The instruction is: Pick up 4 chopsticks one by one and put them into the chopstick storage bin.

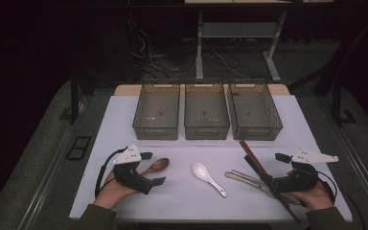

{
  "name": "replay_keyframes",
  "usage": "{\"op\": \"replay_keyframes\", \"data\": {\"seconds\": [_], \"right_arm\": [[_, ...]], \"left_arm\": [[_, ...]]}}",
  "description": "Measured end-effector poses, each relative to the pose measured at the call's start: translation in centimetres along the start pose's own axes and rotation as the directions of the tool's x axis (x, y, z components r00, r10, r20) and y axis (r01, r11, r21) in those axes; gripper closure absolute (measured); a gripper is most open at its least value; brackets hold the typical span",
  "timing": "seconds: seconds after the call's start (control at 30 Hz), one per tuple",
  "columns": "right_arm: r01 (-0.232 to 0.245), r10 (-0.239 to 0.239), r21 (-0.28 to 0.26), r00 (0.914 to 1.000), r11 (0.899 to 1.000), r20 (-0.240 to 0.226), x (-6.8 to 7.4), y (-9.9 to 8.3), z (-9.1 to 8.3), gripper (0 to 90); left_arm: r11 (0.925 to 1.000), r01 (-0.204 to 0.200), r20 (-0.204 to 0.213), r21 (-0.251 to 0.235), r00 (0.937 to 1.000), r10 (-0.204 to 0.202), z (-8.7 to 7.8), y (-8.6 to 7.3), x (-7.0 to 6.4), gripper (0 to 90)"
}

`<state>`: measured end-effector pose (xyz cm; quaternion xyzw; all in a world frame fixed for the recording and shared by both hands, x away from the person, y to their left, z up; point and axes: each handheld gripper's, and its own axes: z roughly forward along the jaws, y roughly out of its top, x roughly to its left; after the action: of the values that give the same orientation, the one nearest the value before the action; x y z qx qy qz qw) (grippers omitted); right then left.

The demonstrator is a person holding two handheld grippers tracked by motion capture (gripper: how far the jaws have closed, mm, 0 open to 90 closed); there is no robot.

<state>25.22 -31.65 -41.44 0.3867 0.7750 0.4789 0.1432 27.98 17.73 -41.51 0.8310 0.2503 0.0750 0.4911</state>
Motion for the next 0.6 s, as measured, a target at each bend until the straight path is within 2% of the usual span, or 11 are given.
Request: {"op": "replay_keyframes", "data": {"seconds": [0.33,0.53,0.6], "right_arm": [[-0.004,0.004,0.0,0.9999,1.0,0.016,-0.11,0.15,-0.21,2.3],[-0.01,0.01,0.01,0.9992,1.0,0.038,-0.42,0.72,-0.57,2.4],[-0.01,0.009,0.02,0.9988,1.0,0.048,-0.4,0.95,-0.57,2.4]], "left_arm": [[1.0,0.004,0.007,0.001,1.0,-0.004,0.32,-0.03,-0.27,0.0],[1.0,-0.002,0.001,-0.007,1.0,0.002,0.31,0.14,-0.41,0.0],[0.9999,-0.015,0.003,-0.002,0.9999,0.015,0.19,0.01,-0.45,0.0]]}}
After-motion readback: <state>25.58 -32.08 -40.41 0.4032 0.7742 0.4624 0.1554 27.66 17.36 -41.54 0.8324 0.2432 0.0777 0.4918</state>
